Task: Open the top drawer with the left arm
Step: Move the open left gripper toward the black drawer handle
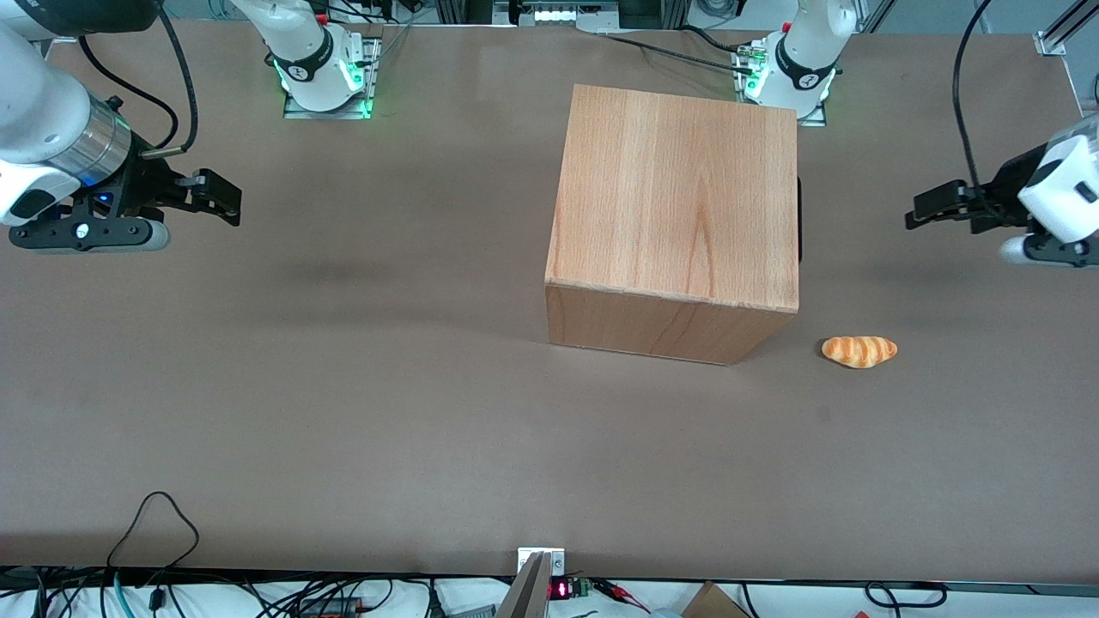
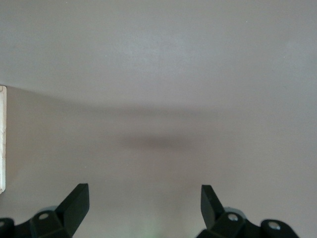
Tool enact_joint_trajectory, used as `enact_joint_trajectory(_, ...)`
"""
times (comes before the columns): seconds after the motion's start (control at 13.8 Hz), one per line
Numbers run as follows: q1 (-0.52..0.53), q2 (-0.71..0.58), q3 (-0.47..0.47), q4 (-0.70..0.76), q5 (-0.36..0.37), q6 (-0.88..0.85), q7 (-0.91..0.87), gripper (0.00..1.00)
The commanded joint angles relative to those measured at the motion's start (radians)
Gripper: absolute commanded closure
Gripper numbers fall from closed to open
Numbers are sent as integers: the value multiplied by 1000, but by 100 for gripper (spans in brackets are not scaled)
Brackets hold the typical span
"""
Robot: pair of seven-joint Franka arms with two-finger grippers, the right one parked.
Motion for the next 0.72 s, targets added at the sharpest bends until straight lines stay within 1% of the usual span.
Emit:
enact_joint_trajectory(0.0, 6, -18, -2, -81, -63, 37, 22, 0)
enact_joint_trajectory(0.22, -5, -19, -9, -131, -79, 72, 22, 0)
enact_joint_trajectory(0.36, -3, -21, -43, -184, -99, 127, 28, 0)
enact_joint_trajectory(0.65, -3, -24, -45, -250, -134, 177, 82, 0)
